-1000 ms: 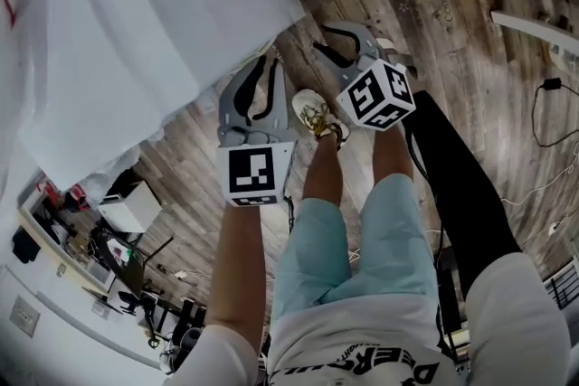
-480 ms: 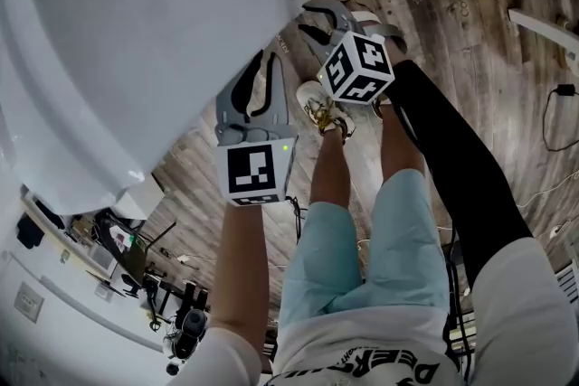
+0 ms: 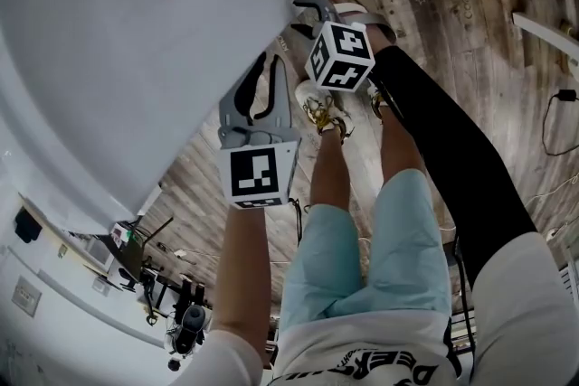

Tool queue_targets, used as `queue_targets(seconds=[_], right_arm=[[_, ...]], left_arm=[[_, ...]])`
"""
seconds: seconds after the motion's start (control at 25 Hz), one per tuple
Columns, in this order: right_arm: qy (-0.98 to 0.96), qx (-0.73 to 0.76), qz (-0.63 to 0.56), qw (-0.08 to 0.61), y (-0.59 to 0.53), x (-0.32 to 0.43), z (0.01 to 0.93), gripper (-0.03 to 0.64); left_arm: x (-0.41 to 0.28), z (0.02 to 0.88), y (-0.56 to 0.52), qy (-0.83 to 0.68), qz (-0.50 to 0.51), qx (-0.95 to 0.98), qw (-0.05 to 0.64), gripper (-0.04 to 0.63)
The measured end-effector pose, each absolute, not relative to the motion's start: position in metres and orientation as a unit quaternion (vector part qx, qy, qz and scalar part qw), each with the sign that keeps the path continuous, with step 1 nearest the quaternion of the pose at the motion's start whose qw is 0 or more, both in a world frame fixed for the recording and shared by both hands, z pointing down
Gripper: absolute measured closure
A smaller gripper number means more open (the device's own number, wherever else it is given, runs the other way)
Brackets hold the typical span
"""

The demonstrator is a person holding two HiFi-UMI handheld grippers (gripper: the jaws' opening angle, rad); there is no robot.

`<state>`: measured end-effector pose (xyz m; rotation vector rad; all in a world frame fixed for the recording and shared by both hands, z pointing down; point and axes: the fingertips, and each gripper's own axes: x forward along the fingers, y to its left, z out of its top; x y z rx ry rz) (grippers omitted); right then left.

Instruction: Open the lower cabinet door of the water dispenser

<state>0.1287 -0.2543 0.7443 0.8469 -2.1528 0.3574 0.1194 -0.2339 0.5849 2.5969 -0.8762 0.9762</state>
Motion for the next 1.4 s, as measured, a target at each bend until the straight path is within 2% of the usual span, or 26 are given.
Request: queue_targets(seconds=[1.4], right_arm=[[-0.844,0.318,0.153,0.405,-0.263,0.127,0.761,0.448]], left_arm=[[0.122,0.583,-0.25,-0.307,0.32,0.889,0.117,0.535]])
